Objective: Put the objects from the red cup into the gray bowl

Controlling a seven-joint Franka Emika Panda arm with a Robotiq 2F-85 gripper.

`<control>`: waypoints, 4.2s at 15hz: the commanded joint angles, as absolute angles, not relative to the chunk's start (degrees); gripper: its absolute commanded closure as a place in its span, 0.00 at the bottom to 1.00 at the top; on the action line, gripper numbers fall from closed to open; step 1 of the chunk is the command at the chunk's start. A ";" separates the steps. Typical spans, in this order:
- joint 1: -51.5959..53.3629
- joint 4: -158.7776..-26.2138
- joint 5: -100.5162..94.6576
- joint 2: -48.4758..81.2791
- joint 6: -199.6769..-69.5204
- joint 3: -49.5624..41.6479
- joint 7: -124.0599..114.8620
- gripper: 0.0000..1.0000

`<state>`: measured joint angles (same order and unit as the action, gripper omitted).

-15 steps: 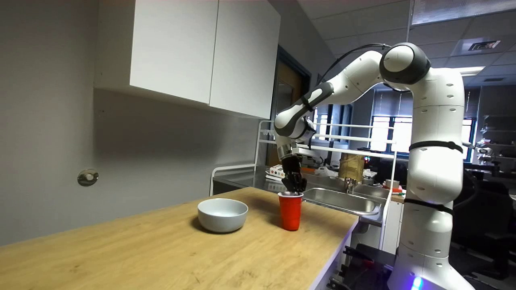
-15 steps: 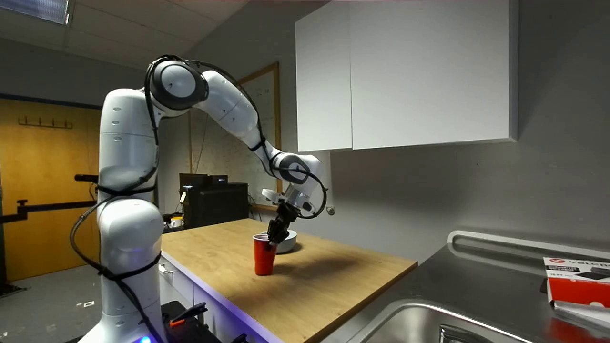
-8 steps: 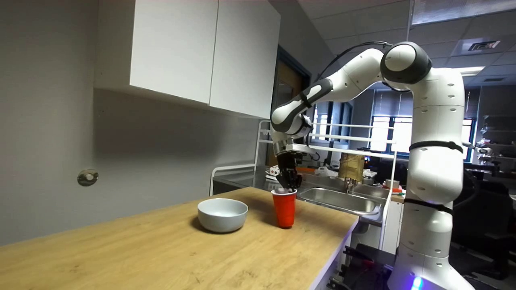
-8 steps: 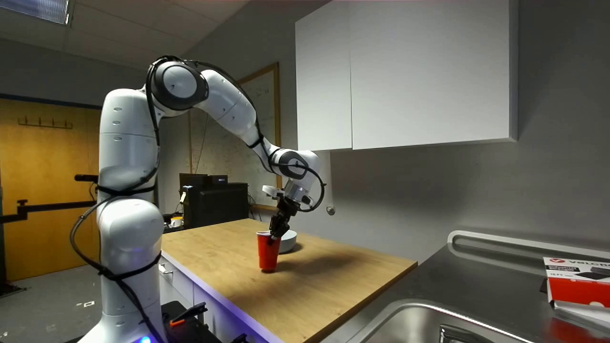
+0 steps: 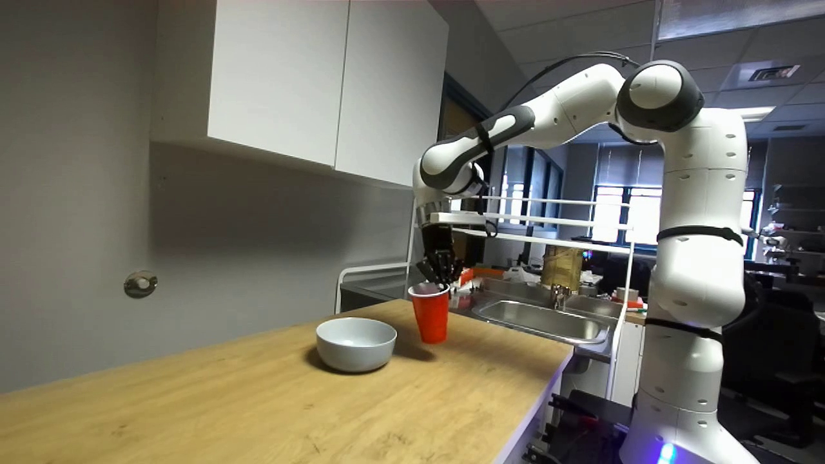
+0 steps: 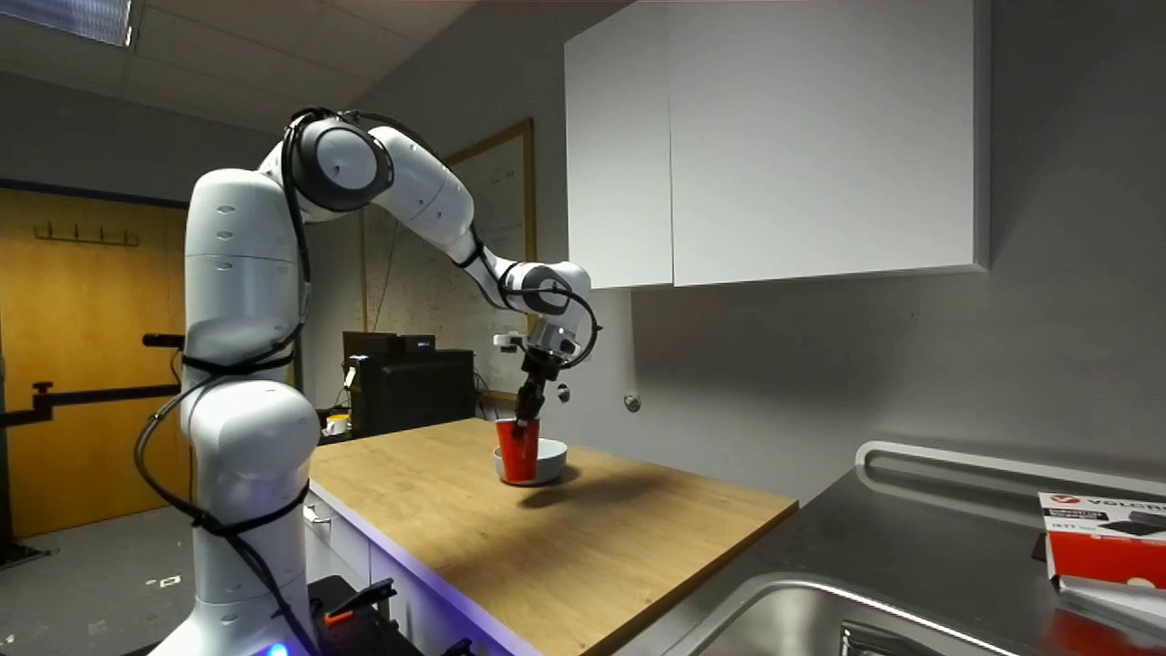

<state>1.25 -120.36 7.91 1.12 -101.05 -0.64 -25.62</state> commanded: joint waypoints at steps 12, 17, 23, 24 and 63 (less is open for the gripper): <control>9.40 -97.46 -5.36 14.80 -87.00 2.37 -66.79 0.99; 16.84 -93.32 -15.53 18.59 -78.00 4.91 -77.66 0.99; 24.51 -88.37 -28.10 22.65 -68.54 7.62 -84.18 0.99; 25.19 -87.56 -30.41 23.47 -67.79 7.62 -84.65 0.99; 31.11 -79.02 -71.73 43.47 -58.88 6.34 -91.62 0.99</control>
